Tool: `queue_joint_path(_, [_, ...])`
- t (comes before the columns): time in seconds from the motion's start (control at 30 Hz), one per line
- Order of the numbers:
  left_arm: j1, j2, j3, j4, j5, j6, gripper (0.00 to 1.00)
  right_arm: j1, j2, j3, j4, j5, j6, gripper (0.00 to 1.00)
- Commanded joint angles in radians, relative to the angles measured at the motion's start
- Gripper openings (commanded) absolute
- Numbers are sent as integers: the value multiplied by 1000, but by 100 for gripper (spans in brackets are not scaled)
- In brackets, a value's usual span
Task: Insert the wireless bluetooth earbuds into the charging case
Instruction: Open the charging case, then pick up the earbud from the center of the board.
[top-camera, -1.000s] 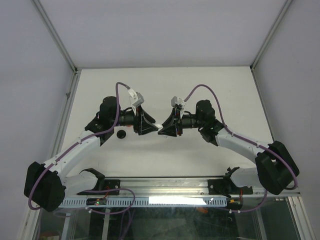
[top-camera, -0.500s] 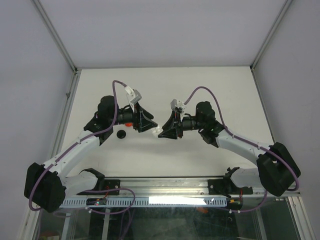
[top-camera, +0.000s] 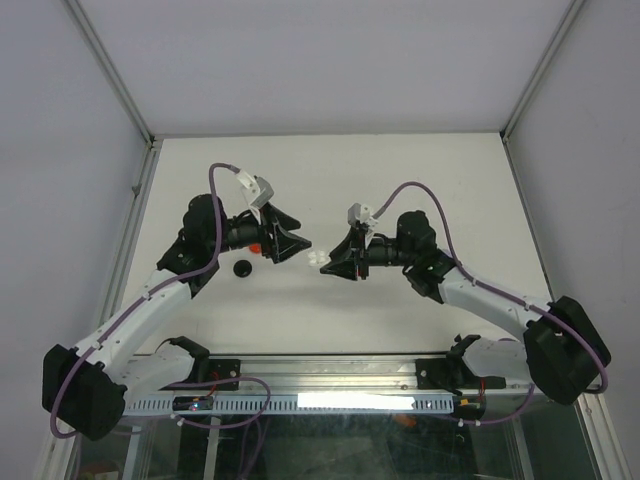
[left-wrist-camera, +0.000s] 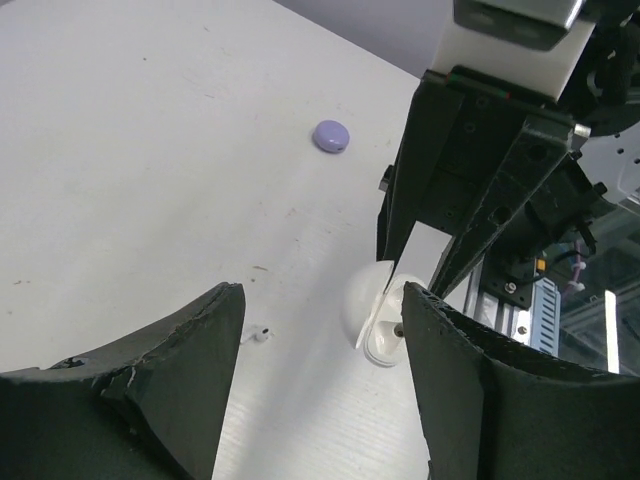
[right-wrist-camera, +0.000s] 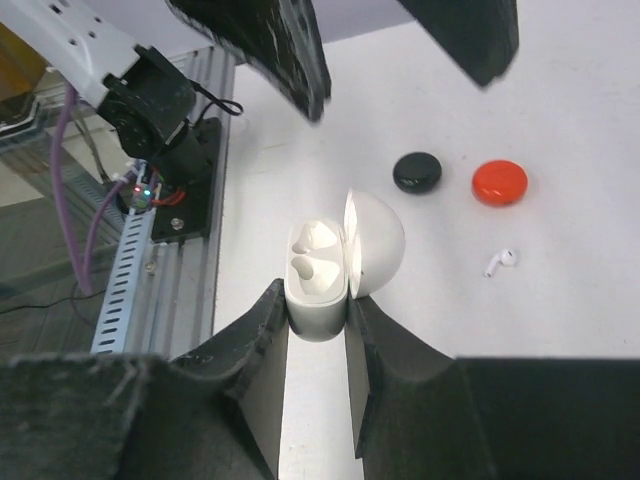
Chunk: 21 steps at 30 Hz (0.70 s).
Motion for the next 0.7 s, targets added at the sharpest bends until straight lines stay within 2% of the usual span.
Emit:
queue_joint_path(0.0, [11,-37,-4,22,-83,-12,65,-4,-59,-69,85,131,-40,10])
queue_joint_path(0.33, [-12,24,-76,13,-240,-189,62,-5,-164,-243,238,376,-77,11])
queue_joint_path(0.5, [-67,95,-79,5,-316,-191,61,-5,-265,-332,279,540,-100,11])
queue_joint_path(0.67, [-85,199,-31,-76,-483,-207,61,-4,-328,-373,277,584,-110,12])
